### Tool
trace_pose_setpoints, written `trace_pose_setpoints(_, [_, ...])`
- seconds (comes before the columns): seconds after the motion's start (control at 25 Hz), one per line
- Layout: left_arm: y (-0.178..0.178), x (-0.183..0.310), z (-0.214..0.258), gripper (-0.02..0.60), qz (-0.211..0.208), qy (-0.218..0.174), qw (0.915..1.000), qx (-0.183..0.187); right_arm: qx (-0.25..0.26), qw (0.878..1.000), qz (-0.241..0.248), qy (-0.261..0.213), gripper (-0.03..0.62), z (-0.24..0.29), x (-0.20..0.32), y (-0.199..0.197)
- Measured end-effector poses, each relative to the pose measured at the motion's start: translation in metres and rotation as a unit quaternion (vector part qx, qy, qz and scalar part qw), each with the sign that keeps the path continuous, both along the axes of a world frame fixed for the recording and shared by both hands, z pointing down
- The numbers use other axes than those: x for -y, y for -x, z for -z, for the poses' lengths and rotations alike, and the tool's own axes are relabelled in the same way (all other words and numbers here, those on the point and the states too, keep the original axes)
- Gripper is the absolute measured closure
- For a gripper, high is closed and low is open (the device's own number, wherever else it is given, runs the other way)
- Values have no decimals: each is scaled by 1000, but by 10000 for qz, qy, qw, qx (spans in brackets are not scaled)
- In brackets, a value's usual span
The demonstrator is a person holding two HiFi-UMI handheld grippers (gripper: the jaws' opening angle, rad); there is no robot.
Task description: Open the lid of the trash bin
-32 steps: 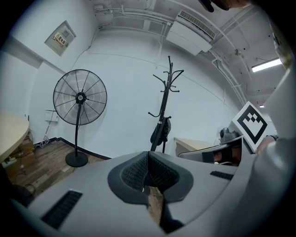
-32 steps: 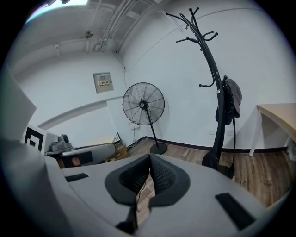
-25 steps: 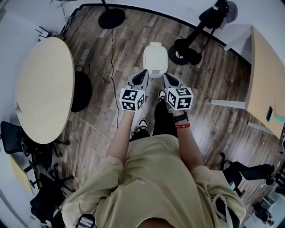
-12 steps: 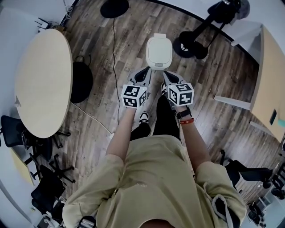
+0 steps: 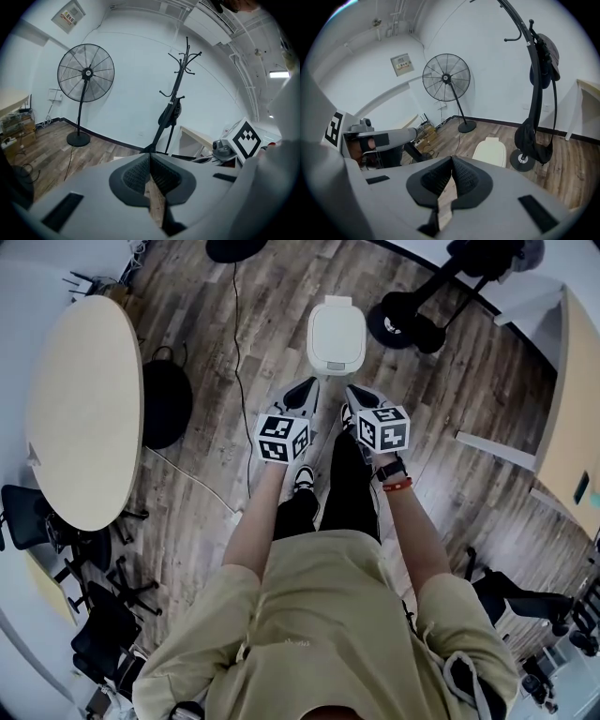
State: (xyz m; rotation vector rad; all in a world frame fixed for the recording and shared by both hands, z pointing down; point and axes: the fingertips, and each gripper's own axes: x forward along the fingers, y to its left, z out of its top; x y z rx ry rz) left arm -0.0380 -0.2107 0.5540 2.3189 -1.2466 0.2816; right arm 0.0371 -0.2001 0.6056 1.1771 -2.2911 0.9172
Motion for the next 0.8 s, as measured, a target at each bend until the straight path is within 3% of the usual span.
trace_pose_setpoints(0.64, [-3, 28, -65, 557, -62, 410, 9991, 114, 15, 9990, -49, 446, 577, -77, 38, -4])
trace_pose_setpoints(0.8, [-5, 34, -88, 557, -139, 464, 9984, 282, 16, 9986, 12, 531, 577, -97, 47, -2])
